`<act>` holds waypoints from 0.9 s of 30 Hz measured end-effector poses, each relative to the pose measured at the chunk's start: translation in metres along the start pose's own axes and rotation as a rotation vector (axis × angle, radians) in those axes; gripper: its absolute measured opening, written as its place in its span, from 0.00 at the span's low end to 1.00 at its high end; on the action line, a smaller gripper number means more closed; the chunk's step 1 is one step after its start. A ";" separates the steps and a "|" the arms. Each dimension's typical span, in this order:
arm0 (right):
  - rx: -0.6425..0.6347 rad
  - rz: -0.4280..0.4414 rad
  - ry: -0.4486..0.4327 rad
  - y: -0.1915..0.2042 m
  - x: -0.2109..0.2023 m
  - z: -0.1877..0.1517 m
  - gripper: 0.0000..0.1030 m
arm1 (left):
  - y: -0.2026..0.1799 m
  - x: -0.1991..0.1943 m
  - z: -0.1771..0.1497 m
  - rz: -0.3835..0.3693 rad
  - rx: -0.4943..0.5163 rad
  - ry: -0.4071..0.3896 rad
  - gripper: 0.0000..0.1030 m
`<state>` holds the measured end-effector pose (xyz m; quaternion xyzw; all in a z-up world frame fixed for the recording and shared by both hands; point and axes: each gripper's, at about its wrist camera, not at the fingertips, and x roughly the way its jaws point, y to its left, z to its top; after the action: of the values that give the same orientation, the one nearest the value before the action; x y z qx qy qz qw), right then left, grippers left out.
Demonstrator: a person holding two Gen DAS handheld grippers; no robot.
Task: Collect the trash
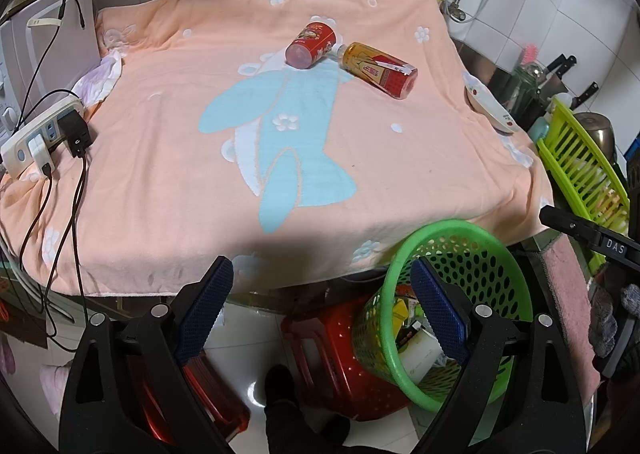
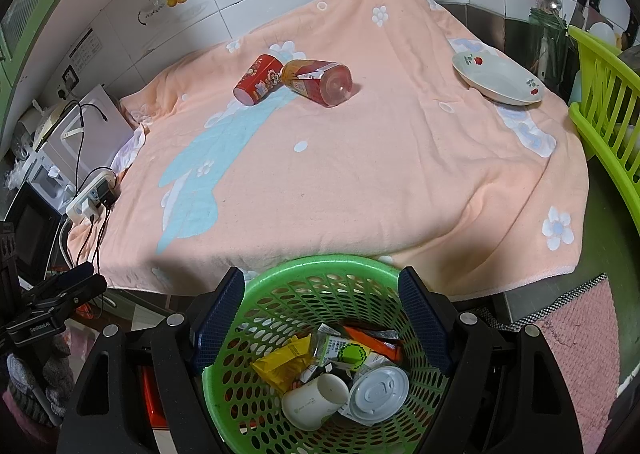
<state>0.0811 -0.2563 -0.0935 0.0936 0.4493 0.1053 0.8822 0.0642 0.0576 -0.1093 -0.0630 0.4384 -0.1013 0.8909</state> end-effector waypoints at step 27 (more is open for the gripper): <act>-0.005 0.014 -0.005 0.003 -0.003 0.003 0.74 | 0.002 0.000 0.005 -0.003 -0.006 0.004 0.86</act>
<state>0.0818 -0.2545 -0.0887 0.0949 0.4462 0.1120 0.8828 0.0682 0.0591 -0.1071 -0.0660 0.4404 -0.1012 0.8896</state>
